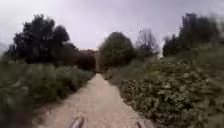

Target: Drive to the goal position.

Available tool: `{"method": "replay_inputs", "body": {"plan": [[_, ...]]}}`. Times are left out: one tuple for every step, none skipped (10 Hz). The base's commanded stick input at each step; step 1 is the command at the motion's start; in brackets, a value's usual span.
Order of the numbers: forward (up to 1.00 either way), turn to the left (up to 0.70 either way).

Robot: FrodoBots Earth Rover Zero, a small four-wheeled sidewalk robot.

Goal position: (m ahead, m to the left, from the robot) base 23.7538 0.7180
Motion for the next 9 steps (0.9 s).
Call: {"method": "replay_inputs", "body": {"plan": [[0.85,0.00],[0.85,0.00],[0.85,0.00],[0.85,0.00],[0.85,0.00],[0.85,0.00],[0.85,0.00],[0.85,0.00],[0.85,0.00]]}}
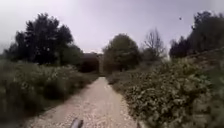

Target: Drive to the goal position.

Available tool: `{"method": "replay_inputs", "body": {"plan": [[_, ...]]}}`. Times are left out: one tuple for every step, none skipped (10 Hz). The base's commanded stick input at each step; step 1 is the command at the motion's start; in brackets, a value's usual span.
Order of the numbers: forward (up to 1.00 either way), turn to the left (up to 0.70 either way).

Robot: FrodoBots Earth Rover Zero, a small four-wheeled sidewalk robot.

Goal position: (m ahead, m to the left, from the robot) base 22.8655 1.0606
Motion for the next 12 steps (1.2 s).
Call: {"method": "replay_inputs", "body": {"plan": [[0.85,0.00],[0.85,0.00],[0.85,0.00],[0.85,0.00],[0.85,0.00],[0.85,0.00],[0.85,0.00],[0.85,0.00],[0.85,0.00],[0.85,0.00],[0.85,0.00],[0.85,0.00]]}}
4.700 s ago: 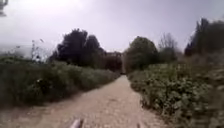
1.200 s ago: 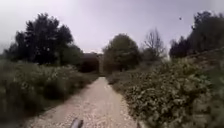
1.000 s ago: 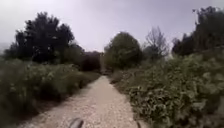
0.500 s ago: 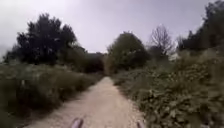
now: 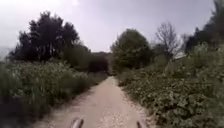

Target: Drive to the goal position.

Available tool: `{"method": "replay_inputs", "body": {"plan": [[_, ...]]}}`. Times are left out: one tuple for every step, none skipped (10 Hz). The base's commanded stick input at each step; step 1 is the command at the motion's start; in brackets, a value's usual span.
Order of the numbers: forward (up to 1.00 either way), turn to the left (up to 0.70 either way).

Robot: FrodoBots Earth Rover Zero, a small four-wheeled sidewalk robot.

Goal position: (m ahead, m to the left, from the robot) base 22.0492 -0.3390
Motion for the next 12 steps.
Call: {"method": "replay_inputs", "body": {"plan": [[0.85,0.00],[0.85,0.00],[0.85,0.00],[0.85,0.00],[0.85,0.00],[0.85,0.00],[0.85,0.00],[0.85,0.00],[0.85,0.00],[0.85,0.00],[0.85,0.00],[0.85,0.00]]}}
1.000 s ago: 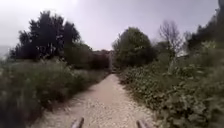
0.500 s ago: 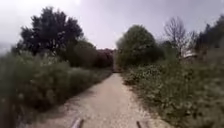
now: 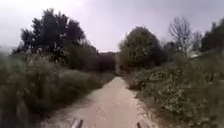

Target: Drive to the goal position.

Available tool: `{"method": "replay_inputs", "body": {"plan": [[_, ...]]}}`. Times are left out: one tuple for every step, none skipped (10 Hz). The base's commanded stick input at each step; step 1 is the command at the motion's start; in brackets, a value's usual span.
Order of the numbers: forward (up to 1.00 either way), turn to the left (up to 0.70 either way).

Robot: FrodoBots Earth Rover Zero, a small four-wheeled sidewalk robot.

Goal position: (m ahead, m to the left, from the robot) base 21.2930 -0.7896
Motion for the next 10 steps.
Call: {"method": "replay_inputs", "body": {"plan": [[0.85,0.00],[0.85,0.00],[0.85,0.00],[0.85,0.00],[0.85,0.00],[0.85,0.00],[0.85,0.00],[0.85,0.00],[0.85,0.00],[0.85,0.00]]}}
